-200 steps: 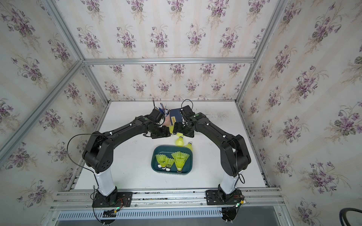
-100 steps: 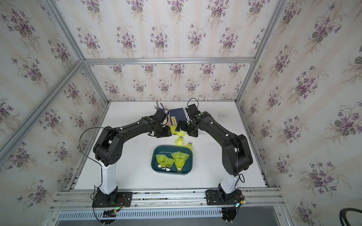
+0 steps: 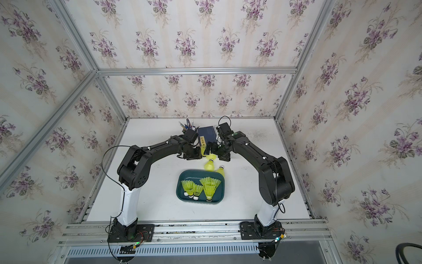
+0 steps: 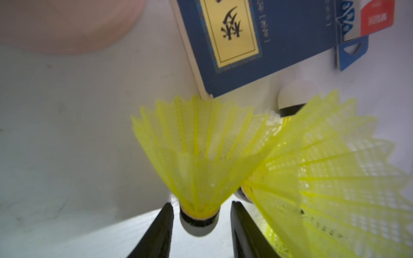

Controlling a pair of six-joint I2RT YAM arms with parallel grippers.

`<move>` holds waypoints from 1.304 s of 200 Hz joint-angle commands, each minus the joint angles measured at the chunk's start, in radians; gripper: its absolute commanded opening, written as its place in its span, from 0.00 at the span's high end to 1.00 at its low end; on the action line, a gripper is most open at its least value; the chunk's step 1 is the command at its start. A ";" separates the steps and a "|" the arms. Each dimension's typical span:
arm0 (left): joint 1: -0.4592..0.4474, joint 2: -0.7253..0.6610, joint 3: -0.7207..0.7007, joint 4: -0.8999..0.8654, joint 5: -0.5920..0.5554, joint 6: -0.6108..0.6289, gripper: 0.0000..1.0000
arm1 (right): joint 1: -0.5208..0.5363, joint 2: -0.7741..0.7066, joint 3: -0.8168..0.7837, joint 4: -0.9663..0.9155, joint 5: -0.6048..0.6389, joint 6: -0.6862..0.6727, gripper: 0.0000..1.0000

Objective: Put the shuttlecocks into the storage box
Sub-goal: Pick up the shuttlecock at the center of the board.

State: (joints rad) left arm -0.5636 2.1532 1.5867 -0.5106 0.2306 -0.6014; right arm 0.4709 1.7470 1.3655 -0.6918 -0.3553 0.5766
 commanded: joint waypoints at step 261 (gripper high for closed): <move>-0.078 -0.351 -0.296 -0.034 -0.078 -0.066 0.75 | 0.033 -0.113 -0.060 0.002 0.010 0.016 0.02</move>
State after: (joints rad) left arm -0.6342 1.8484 1.3113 -0.5289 0.1402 -0.6441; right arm 0.4843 1.6535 1.3098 -0.6777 -0.3622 0.5808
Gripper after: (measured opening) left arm 0.299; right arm 0.986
